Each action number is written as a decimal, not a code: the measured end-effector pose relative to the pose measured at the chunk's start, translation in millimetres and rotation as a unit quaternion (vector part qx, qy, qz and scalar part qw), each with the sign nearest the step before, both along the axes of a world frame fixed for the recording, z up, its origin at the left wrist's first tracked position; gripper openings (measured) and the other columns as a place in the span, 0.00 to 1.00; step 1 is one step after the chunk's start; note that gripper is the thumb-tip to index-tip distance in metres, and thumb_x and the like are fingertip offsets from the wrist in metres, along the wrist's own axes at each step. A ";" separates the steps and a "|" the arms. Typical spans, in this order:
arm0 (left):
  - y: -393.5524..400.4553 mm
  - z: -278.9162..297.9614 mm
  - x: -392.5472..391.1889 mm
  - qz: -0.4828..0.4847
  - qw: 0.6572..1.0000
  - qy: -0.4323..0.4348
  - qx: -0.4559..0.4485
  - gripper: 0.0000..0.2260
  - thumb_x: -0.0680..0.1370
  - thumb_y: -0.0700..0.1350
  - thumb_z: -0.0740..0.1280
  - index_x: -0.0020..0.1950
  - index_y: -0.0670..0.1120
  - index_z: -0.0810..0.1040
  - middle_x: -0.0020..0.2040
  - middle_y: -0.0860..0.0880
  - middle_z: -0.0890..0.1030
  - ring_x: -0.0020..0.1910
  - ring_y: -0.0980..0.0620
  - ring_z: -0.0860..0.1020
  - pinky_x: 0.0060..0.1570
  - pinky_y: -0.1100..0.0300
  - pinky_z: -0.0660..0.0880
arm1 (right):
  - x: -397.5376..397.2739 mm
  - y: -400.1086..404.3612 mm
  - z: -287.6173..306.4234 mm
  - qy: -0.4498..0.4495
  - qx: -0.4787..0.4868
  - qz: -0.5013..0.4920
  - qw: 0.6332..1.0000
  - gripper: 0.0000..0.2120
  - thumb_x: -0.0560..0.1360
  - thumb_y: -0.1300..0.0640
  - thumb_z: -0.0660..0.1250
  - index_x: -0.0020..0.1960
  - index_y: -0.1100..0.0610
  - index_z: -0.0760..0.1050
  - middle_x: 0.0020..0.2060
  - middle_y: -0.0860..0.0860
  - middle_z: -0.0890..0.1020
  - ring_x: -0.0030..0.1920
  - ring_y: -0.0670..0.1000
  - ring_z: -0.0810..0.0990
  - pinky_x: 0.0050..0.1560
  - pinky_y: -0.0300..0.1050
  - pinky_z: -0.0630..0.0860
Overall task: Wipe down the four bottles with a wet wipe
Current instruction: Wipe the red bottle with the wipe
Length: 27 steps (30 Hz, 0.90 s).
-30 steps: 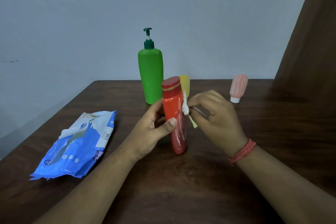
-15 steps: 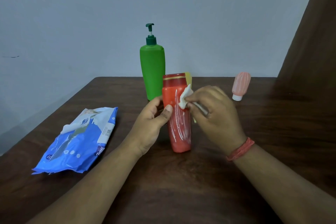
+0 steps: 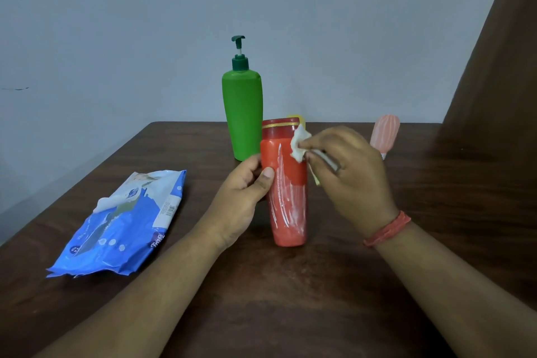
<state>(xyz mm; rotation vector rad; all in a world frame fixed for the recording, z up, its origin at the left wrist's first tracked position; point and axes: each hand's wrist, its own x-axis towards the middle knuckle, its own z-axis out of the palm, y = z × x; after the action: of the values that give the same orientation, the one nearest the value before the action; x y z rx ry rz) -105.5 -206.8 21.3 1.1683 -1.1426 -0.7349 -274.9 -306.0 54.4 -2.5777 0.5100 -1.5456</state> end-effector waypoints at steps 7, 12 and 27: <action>0.7 -1.0 1.0 0.009 1.000 0.020 0.008 0.16 0.80 0.54 0.64 0.65 0.52 0.77 0.59 0.49 0.84 0.60 0.49 0.81 0.64 0.48 0.77 | -10.3 -5.0 -5.0 0.109 0.001 0.064 0.992 0.08 0.77 0.61 0.71 0.55 0.56 0.82 0.51 0.49 0.81 0.52 0.46 0.79 0.51 0.40 0.79; -0.5 -1.5 0.2 0.002 1.000 0.013 0.005 0.16 0.77 0.53 0.63 0.65 0.53 0.77 0.58 0.50 0.84 0.60 0.49 0.82 0.63 0.50 0.77 | -4.4 -1.6 -1.4 0.062 0.019 0.035 0.997 0.09 0.78 0.62 0.70 0.58 0.56 0.82 0.54 0.50 0.80 0.54 0.41 0.76 0.54 0.28 0.72; -3.1 -5.6 3.0 0.008 0.999 0.041 0.013 0.17 0.77 0.52 0.63 0.65 0.52 0.77 0.58 0.50 0.84 0.58 0.49 0.82 0.61 0.49 0.77 | -5.1 2.2 -7.7 0.110 -0.009 0.056 0.992 0.08 0.78 0.62 0.68 0.57 0.57 0.81 0.54 0.50 0.79 0.55 0.48 0.78 0.55 0.44 0.79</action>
<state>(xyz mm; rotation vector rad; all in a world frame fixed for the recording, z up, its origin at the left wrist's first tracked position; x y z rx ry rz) -102.4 -209.8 15.7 1.1582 -1.0583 -0.7813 -279.9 -303.8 46.7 -2.7538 0.3622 -1.2444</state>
